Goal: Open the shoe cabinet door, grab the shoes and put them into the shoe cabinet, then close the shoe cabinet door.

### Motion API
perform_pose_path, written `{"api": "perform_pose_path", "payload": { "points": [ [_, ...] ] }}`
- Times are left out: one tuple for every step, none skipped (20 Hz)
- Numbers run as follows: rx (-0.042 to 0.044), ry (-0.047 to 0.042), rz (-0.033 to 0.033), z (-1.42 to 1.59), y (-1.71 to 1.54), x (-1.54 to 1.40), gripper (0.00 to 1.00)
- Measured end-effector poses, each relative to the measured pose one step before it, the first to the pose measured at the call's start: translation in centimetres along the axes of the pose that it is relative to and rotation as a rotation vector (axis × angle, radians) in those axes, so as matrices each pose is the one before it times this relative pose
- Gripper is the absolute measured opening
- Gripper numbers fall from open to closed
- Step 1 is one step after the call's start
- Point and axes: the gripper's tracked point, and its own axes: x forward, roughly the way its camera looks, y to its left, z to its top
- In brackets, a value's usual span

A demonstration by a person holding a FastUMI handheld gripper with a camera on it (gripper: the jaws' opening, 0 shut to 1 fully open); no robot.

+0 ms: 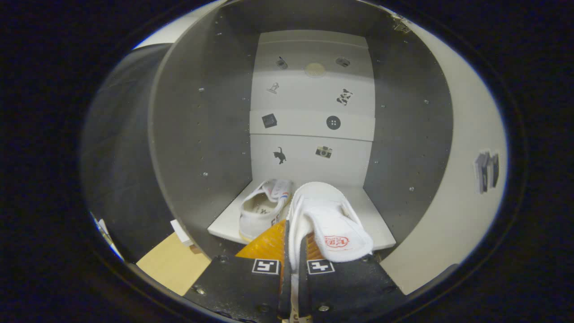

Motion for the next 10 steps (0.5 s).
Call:
{"api": "perform_pose_path", "payload": {
  "points": [
    [0.0022, 0.00285, -0.01486, 0.739, -0.427, 1.479, 0.1],
    [-0.00426, -0.00068, -0.01541, 0.792, -0.416, 1.22, 0.1],
    [-0.00815, -0.00131, -0.01175, 0.717, -0.264, 1.03, 0.1],
    [-0.01766, 0.00644, -0.00666, 0.424, -0.173, 1.163, 0.1],
    [-0.00742, -0.00086, 0.00026, 0.452, -0.026, 0.903, 0.1],
    [-0.00579, 0.00567, 0.0047, 0.303, 0.14, 1.086, 0.1],
    [-0.00608, 0.01059, 0.00317, 0.042, -0.076, 0.954, 0.1],
    [0.00159, 0.00635, 0.00622, 0.081, -0.002, 0.835, 0.1],
    [0.01142, 0.00048, 0.00635, 0.061, 0.018, 0.772, 0.1],
    [0.00908, 0.00974, 0.00298, -0.111, -0.102, 0.763, 0.1]
  ]
}}
